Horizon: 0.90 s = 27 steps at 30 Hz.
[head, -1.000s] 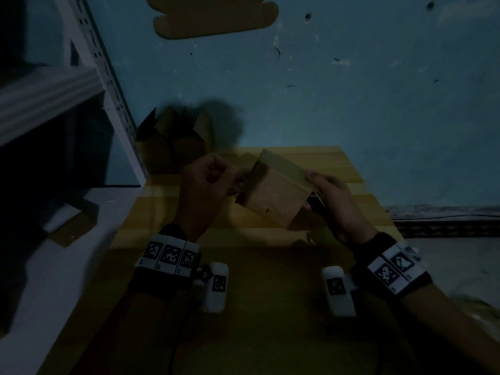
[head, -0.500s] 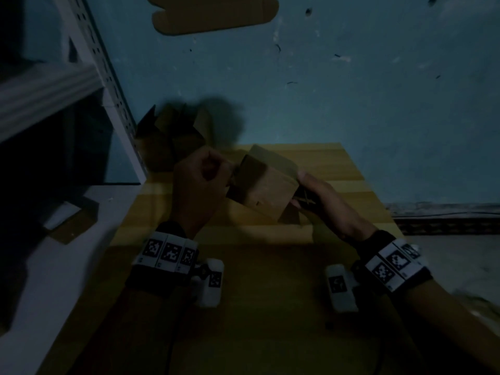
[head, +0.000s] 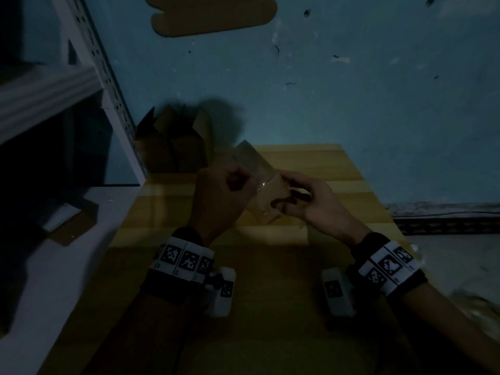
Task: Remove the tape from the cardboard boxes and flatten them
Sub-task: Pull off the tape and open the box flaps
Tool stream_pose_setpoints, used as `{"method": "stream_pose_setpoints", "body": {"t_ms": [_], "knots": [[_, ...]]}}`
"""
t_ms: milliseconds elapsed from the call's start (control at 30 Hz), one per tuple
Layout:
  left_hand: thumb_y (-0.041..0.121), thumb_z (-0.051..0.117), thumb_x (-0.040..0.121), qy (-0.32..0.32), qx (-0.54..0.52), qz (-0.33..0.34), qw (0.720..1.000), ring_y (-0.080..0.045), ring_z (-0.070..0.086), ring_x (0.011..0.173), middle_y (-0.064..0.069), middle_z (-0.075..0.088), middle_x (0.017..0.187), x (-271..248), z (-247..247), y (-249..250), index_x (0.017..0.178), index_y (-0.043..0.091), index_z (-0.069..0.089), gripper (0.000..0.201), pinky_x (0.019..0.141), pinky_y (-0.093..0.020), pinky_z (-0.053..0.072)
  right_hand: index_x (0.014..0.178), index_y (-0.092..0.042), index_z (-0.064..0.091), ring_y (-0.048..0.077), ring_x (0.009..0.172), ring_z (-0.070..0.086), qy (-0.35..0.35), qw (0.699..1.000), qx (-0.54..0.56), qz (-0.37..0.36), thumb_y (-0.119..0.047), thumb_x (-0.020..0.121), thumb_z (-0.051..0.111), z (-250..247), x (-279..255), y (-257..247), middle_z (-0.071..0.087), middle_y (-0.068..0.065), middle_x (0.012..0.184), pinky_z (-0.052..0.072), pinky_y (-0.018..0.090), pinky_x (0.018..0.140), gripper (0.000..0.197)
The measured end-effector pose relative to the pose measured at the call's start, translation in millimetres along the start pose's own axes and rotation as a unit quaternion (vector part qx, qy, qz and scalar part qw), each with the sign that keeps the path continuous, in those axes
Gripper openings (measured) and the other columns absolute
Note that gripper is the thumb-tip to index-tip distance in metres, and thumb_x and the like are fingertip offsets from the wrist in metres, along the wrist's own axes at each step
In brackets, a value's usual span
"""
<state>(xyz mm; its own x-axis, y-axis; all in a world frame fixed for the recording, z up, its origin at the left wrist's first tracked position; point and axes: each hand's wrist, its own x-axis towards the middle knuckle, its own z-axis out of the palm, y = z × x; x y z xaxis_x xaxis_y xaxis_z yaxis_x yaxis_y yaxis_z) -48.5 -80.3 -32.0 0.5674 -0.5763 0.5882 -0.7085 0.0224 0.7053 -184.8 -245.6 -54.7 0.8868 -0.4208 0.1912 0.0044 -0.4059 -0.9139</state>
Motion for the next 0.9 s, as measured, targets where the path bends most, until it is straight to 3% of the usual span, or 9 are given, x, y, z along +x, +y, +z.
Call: {"method": "stream_pose_setpoints", "body": {"t_ms": [67,167,233,333,400,500,633,800,900], "knots": [[0.013,0.073,0.086,-0.005,-0.015,-0.007,1.0,-0.002,0.068,0.073,0.006,0.07,0.078,0,4,0,0.088,0.01,0.074,0.003,0.064,-0.014,0.052,0.147,-0.023,0.051,0.001,0.123,0.058,-0.019,1.0,-0.016,0.003,-0.017,0.077,0.088,-1,0,1,0.062,-0.011,0.136,0.051,0.017,0.096,0.08],[0.01,0.074,0.086,-0.007,-0.053,-0.032,0.998,-0.006,0.069,0.075,0.001,0.071,0.08,1,8,1,0.086,0.009,0.073,0.002,0.065,-0.019,0.053,0.148,-0.026,0.045,0.002,0.125,0.057,-0.025,0.999,-0.044,0.003,-0.032,0.064,0.096,-2,0,3,0.059,-0.015,0.137,0.051,0.026,0.102,0.098],[0.009,0.074,0.086,-0.015,-0.101,-0.046,0.994,-0.014,0.071,0.079,-0.005,0.072,0.084,1,10,6,0.085,0.012,0.073,0.004,0.067,-0.027,0.056,0.146,-0.025,0.042,0.003,0.125,0.057,-0.019,0.999,-0.05,-0.005,-0.036,0.058,0.097,-1,-1,3,0.059,-0.014,0.135,0.053,0.033,0.104,0.105],[0.005,0.071,0.087,-0.04,-0.176,-0.059,0.982,-0.018,0.073,0.08,0.001,0.073,0.082,-2,15,14,0.083,0.023,0.069,0.019,0.069,-0.039,0.061,0.138,-0.026,0.04,0.006,0.122,0.059,0.003,0.998,-0.054,-0.012,-0.047,0.05,0.096,2,-2,1,0.061,-0.013,0.13,0.055,0.041,0.101,0.106],[0.011,0.07,0.086,-0.056,-0.202,-0.076,0.975,-0.027,0.074,0.083,-0.007,0.074,0.087,-4,19,18,0.083,0.023,0.069,0.013,0.074,-0.052,0.061,0.134,-0.029,0.041,0.007,0.118,0.061,0.032,0.997,-0.069,-0.019,-0.052,0.048,0.093,3,-2,1,0.063,-0.013,0.125,0.056,0.043,0.096,0.103],[0.016,0.068,0.081,-0.069,-0.202,-0.09,0.973,-0.028,0.073,0.084,-0.01,0.073,0.087,-4,21,19,0.084,0.021,0.068,0.005,0.076,-0.053,0.06,0.131,-0.03,0.042,0.006,0.112,0.063,0.061,0.993,-0.101,-0.031,-0.041,0.053,0.096,2,-3,0,0.064,-0.014,0.121,0.057,0.044,0.091,0.096],[0.004,0.07,0.085,-0.076,-0.183,-0.077,0.977,-0.008,0.07,0.078,0.005,0.072,0.081,-3,16,18,0.082,0.023,0.068,0.019,0.068,-0.027,0.059,0.132,-0.023,0.047,0.006,0.106,0.065,0.078,0.991,-0.105,-0.039,-0.027,0.059,0.098,1,-4,-1,0.066,-0.011,0.117,0.058,0.042,0.086,0.089],[0.011,0.069,0.084,-0.08,-0.182,-0.098,0.975,-0.027,0.071,0.091,-0.012,0.073,0.093,-5,13,18,0.084,0.023,0.069,0.012,0.079,-0.051,0.06,0.132,-0.018,0.047,0.008,0.105,0.065,0.072,0.989,-0.114,-0.056,-0.023,0.06,0.098,0,-3,-1,0.066,-0.009,0.116,0.058,0.036,0.081,0.087],[0.009,0.069,0.086,-0.079,-0.18,-0.093,0.976,-0.023,0.072,0.089,-0.013,0.074,0.092,-4,12,15,0.085,0.02,0.071,0.011,0.077,-0.043,0.061,0.129,-0.018,0.049,0.006,0.102,0.064,0.058,0.992,-0.099,-0.054,-0.017,0.06,0.097,-3,-3,-1,0.066,-0.009,0.115,0.056,0.029,0.078,0.084]]}}
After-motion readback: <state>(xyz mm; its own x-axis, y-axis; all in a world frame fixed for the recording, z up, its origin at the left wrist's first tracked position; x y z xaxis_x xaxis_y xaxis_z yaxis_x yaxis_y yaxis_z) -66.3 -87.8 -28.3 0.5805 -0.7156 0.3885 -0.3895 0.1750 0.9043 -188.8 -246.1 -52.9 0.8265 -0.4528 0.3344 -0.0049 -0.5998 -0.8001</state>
